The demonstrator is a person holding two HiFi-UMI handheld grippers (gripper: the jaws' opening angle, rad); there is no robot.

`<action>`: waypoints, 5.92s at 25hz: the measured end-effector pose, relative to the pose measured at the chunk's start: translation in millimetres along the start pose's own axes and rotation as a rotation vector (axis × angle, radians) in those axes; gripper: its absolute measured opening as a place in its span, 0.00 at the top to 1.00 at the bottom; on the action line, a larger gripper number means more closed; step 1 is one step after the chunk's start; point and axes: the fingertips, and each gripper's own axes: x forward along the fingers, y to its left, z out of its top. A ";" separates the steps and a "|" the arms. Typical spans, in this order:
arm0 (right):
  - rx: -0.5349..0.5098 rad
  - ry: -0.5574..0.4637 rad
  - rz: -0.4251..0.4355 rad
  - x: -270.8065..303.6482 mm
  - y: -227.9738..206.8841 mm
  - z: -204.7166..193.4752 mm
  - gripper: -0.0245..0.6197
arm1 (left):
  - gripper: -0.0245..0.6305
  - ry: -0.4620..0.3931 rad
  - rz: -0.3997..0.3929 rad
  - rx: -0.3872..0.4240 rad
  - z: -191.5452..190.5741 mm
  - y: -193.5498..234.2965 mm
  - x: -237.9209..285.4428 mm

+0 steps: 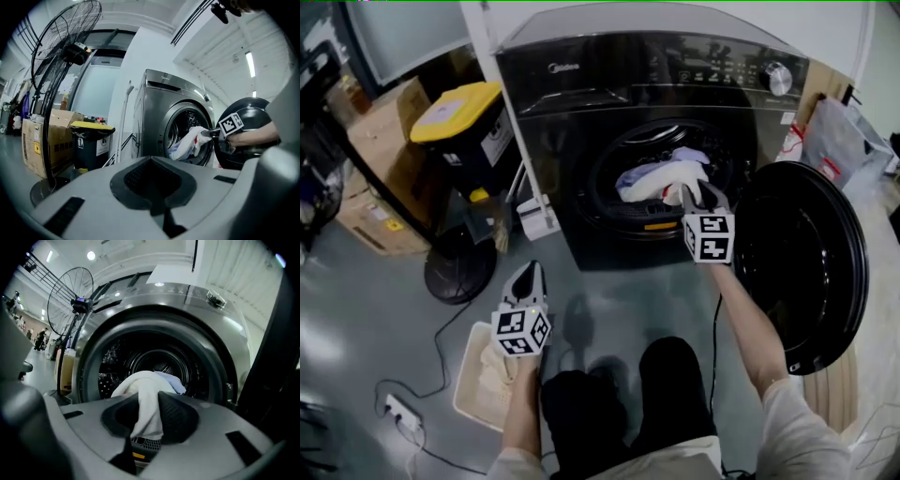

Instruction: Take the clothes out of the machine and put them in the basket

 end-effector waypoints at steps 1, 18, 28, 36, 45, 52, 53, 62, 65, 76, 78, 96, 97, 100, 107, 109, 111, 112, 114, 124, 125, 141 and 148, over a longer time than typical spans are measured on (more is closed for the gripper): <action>0.001 -0.015 0.006 -7.3 -0.5 7.2 0.78 | 0.93 -0.006 0.001 0.001 4.7 -1.4 -1.5; -0.037 -0.143 0.310 -73.7 119.9 71.7 0.78 | 0.93 -0.063 0.093 0.023 47.1 10.3 -45.7; -0.022 -0.193 0.610 -79.5 290.2 79.8 0.78 | 0.93 -0.031 0.371 0.008 23.1 109.9 -167.7; 0.003 -0.249 0.856 -112.2 410.0 94.4 0.78 | 0.93 -0.027 0.600 -0.025 6.3 168.1 -273.3; 0.080 -0.355 1.161 -172.7 505.6 147.1 0.78 | 0.93 -0.026 0.775 -0.017 6.2 187.7 -347.9; 0.106 -0.449 1.383 -241.8 559.1 190.2 0.78 | 0.93 -0.038 0.890 -0.036 2.8 202.6 -407.8; 0.111 -0.463 1.409 -250.5 563.8 196.8 0.78 | 0.93 -0.041 0.902 -0.036 3.7 204.2 -413.1; 0.115 -0.574 1.525 -306.3 612.5 273.7 0.78 | 0.93 -0.061 0.965 -0.009 32.1 214.5 -462.2; 0.122 -0.593 1.545 -314.9 618.9 285.9 0.78 | 0.93 -0.065 0.993 -0.006 33.7 216.5 -476.9; 0.087 -0.480 1.648 -331.6 664.4 215.8 0.78 | 0.93 -0.047 1.082 -0.037 -1.1 212.6 -507.0; 0.067 -0.436 1.658 -332.7 677.6 186.1 0.78 | 0.93 -0.038 1.089 -0.053 -18.2 214.5 -512.0; -0.285 0.130 1.669 -295.2 749.6 -138.8 0.78 | 0.93 0.059 1.060 -0.197 -122.4 225.2 -479.8; -0.320 0.170 1.674 -294.8 751.4 -159.1 0.77 | 0.93 0.061 1.059 -0.202 -124.1 223.5 -477.9; -0.366 0.274 1.671 -289.3 760.7 -200.3 0.76 | 0.93 0.058 1.058 -0.204 -122.3 221.5 -475.5; -0.510 0.368 1.631 -286.4 766.1 -246.5 0.65 | 0.93 0.073 1.039 -0.179 -114.2 217.3 -469.1; -0.494 0.372 1.639 -286.5 763.4 -244.5 0.54 | 0.93 0.076 1.028 -0.172 -112.2 216.2 -464.9; -0.464 0.353 1.647 -286.2 760.6 -236.1 0.46 | 0.93 0.077 1.014 -0.169 -111.7 215.6 -459.4; -0.448 0.335 1.642 -283.4 758.9 -229.6 0.45 | 0.93 0.075 1.006 -0.169 -111.1 215.6 -455.4; -0.408 0.290 1.615 -272.7 752.0 -212.5 0.44 | 0.93 0.073 0.987 -0.167 -109.2 215.1 -444.5; -0.049 0.099 1.335 -163.9 654.0 -84.8 0.64 | 0.93 0.035 0.806 -0.131 -78.7 210.0 -354.8; -0.028 0.081 1.304 -153.1 636.2 -74.1 0.66 | 0.93 0.030 0.782 -0.127 -73.9 207.9 -342.0; 0.049 -0.015 0.664 -66.9 297.6 -33.5 0.88 | 0.93 -0.014 0.401 -0.063 -23.2 125.1 -167.1; 0.084 -0.013 0.507 -83.3 196.9 -37.5 0.91 | 0.93 -0.010 0.295 -0.044 -10.4 90.1 -121.1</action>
